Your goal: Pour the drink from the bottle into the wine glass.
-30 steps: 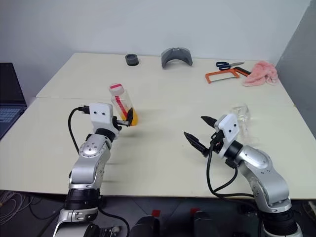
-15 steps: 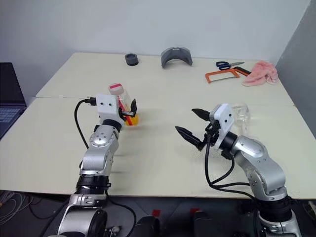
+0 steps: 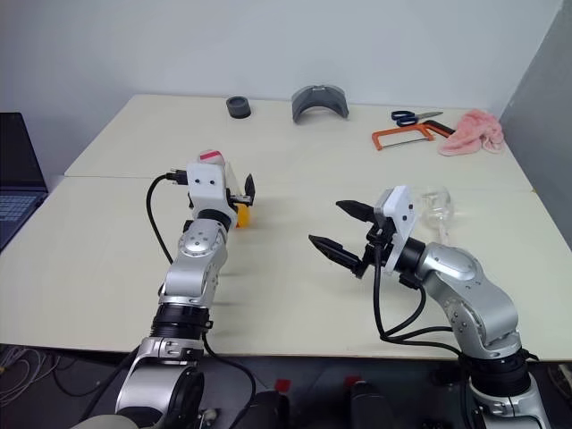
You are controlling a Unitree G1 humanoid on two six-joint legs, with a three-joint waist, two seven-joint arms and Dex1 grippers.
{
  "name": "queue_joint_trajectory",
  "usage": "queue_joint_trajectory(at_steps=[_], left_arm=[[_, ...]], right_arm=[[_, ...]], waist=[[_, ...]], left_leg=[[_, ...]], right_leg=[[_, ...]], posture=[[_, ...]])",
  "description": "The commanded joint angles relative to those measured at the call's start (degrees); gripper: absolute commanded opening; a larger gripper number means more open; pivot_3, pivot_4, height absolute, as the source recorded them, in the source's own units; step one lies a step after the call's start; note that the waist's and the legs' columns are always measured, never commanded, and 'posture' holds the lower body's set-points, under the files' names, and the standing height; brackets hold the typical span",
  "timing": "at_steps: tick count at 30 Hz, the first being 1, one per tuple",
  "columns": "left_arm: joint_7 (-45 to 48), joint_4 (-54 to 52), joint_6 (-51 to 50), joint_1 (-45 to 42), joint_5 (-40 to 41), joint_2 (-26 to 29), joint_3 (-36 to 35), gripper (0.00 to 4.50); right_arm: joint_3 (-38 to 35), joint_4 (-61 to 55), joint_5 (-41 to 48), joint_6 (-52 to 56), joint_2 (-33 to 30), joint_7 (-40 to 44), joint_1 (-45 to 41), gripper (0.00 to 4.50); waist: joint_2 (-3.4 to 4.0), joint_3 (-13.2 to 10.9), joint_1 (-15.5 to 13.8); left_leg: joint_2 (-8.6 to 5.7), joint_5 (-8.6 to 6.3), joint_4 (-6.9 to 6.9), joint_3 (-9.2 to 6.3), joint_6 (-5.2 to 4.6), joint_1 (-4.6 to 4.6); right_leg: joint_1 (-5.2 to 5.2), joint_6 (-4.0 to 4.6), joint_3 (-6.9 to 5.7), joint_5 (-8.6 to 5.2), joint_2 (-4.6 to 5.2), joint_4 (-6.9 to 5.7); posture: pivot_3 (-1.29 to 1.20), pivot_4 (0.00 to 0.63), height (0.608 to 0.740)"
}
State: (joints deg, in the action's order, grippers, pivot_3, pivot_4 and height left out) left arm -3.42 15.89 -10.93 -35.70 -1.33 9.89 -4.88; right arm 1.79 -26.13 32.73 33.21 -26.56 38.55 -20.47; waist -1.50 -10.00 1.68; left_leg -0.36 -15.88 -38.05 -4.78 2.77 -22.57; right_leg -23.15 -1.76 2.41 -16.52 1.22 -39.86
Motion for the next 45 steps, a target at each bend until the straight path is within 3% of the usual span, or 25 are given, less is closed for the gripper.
queue_joint_trajectory(at_steps=[1, 25, 28, 33, 35, 45], left_arm=[[-1.35, -0.97, 1.08, -1.91, -1.09, 0.35, -0.27, 4.48], [-2.30, -1.19, -0.59, -1.83, -1.72, 0.94, -0.32, 4.48], [-2.00, -1.53, -0.72, -1.64, -1.49, 0.88, -0.34, 3.88], [-1.66, -1.79, -0.35, -1.49, -1.14, 0.77, -0.43, 2.24], [-1.51, -1.92, -0.19, -1.40, -1.04, 0.75, -0.41, 1.79], [1.27, -3.51, 3.21, -0.36, 0.15, 0.48, -0.22, 1.73]], right_arm=[[-0.46, -1.46, 0.32, -0.33, -0.64, 0.39, -0.81, 4.50], [-0.55, -0.68, 0.17, -0.32, -1.38, 0.52, -1.16, 4.50], [-0.56, -0.62, 0.14, -0.37, -1.38, 0.49, -1.20, 4.50], [-0.62, -0.55, 0.08, -0.47, -1.36, 0.45, -1.24, 4.50], [-0.64, -0.52, 0.07, -0.50, -1.35, 0.44, -1.29, 4.50], [-0.75, -0.49, -0.20, -1.00, -1.21, 0.23, -1.41, 4.50]], waist=[[0.00, 0.00, 0.00], [-0.01, 0.00, -0.01], [-0.01, 0.00, -0.01], [-0.01, 0.00, 0.01], [-0.01, 0.00, 0.01], [-0.01, 0.00, -0.01]], left_leg=[[0.00, 0.00, 0.00, 0.00, 0.00, 0.00], [0.00, 0.01, 0.00, -0.01, 0.02, -0.01], [0.00, 0.01, 0.00, -0.01, 0.02, -0.02], [0.00, 0.01, 0.00, -0.01, 0.02, -0.02], [0.00, 0.01, 0.00, -0.01, 0.02, -0.02], [0.00, 0.01, 0.00, -0.01, 0.02, -0.02]], right_leg=[[0.00, 0.00, 0.01, 0.00, 0.00, 0.00], [-0.01, 0.00, 0.00, 0.00, 0.00, 0.00], [-0.01, 0.00, 0.00, 0.00, 0.00, 0.00], [-0.01, 0.00, 0.00, 0.00, 0.00, 0.00], [-0.02, 0.00, 0.01, 0.00, 0.00, 0.00], [-0.02, 0.00, 0.00, 0.00, 0.01, 0.00]], posture=[[0.00, 0.150, 0.740], [0.00, 0.150, 0.740], [0.00, 0.150, 0.740], [0.00, 0.150, 0.740], [0.00, 0.150, 0.740], [0.00, 0.150, 0.740]])
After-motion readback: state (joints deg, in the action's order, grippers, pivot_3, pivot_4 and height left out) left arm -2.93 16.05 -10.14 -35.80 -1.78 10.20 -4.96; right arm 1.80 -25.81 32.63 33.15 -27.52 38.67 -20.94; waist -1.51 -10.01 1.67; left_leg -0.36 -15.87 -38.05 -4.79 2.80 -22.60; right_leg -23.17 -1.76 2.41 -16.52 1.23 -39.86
